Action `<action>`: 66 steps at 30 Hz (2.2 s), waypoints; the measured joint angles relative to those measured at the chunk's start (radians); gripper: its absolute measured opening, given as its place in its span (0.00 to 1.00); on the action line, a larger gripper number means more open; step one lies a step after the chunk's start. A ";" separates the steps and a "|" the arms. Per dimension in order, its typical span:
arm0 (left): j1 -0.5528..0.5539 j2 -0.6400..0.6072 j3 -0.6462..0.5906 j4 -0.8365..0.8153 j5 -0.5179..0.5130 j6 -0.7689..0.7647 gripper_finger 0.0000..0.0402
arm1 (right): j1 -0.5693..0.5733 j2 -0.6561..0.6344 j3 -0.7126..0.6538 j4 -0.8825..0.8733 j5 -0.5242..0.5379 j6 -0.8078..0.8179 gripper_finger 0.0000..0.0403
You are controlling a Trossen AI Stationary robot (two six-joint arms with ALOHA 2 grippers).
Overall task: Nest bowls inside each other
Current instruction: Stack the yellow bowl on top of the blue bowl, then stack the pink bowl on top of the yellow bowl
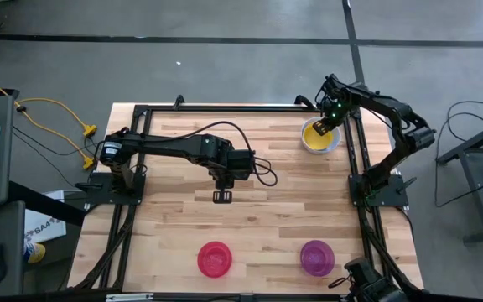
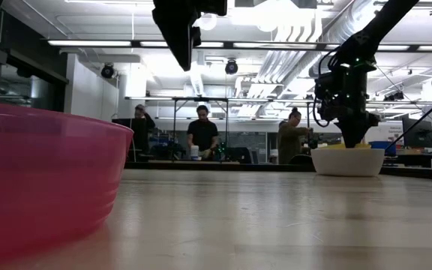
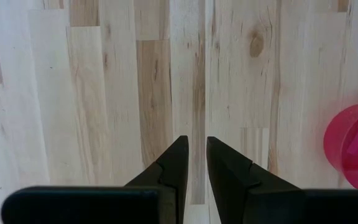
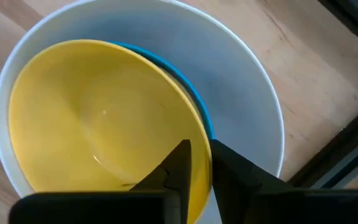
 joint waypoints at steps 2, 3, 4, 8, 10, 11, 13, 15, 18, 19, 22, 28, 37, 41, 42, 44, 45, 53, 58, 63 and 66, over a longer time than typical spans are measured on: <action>0.000 0.000 0.000 0.000 0.000 0.000 0.14 | 0.000 0.000 0.000 0.000 0.000 0.003 0.15; 0.000 0.000 0.000 0.000 0.000 0.000 0.14 | 0.000 0.000 0.000 0.000 0.000 0.004 0.16; 0.000 0.000 0.000 0.000 0.000 0.000 0.14 | 0.000 0.000 0.000 0.000 -0.001 0.005 0.17; 0.000 0.000 0.000 0.000 0.000 -0.001 0.14 | 0.008 0.000 0.000 0.000 -0.001 0.009 0.20; 0.000 0.000 0.000 0.000 0.000 0.000 0.14 | 0.014 0.000 0.000 0.000 0.004 0.009 0.21; 0.000 0.000 0.000 0.000 0.000 -0.001 0.14 | 0.013 0.000 0.000 0.000 0.004 0.009 0.21; 0.000 0.000 0.000 0.000 0.000 -0.001 0.14 | 0.014 0.000 0.000 0.001 0.003 0.009 0.22; 0.000 0.000 0.000 0.000 0.000 -0.001 0.14 | 0.013 0.000 0.000 0.004 0.003 0.010 0.23; 0.000 0.000 0.000 0.000 0.000 -0.001 0.14 | 0.013 0.000 0.000 0.008 0.001 0.010 0.24; 0.000 0.000 0.000 0.000 0.000 -0.001 0.14 | 0.013 0.000 0.000 0.009 0.001 0.010 0.24; 0.000 0.000 0.000 0.000 0.000 -0.001 0.14 | 0.013 0.000 0.000 0.016 0.000 0.010 0.25; 0.000 0.000 0.000 0.000 0.000 -0.001 0.14 | 0.013 -0.014 0.001 0.047 0.000 0.003 0.25; 0.000 0.000 0.000 0.000 0.000 0.000 0.14 | 0.054 -0.073 0.110 0.037 -0.024 0.011 0.25; 0.000 0.000 0.000 0.000 0.000 0.000 0.14 | 0.107 -0.107 0.140 0.026 -0.076 0.037 0.25; 0.000 0.000 0.000 -0.002 0.000 0.000 0.14 | 0.124 -0.114 0.141 0.018 -0.082 0.038 0.25; 0.000 0.000 0.000 -0.006 0.000 0.000 0.14 | 0.166 -0.122 0.141 -0.006 -0.078 0.049 0.25; 0.000 0.000 0.000 -0.009 0.000 0.000 0.14 | 0.190 -0.124 0.141 -0.018 -0.076 0.056 0.25; 0.000 0.000 0.000 -0.018 0.000 -0.025 0.14 | 0.424 -0.124 0.141 -0.051 -0.075 0.090 0.25; 0.000 0.000 0.000 -0.075 0.000 -0.027 0.14 | 0.553 -0.124 0.141 -0.046 -0.061 0.103 0.25; 0.000 0.000 0.000 -0.099 0.000 -0.023 0.14 | 0.629 -0.127 0.141 -0.088 -0.072 0.134 0.25; 0.000 0.000 0.000 -0.122 0.000 -0.023 0.14 | 0.665 -0.152 0.116 -0.109 -0.076 0.152 0.25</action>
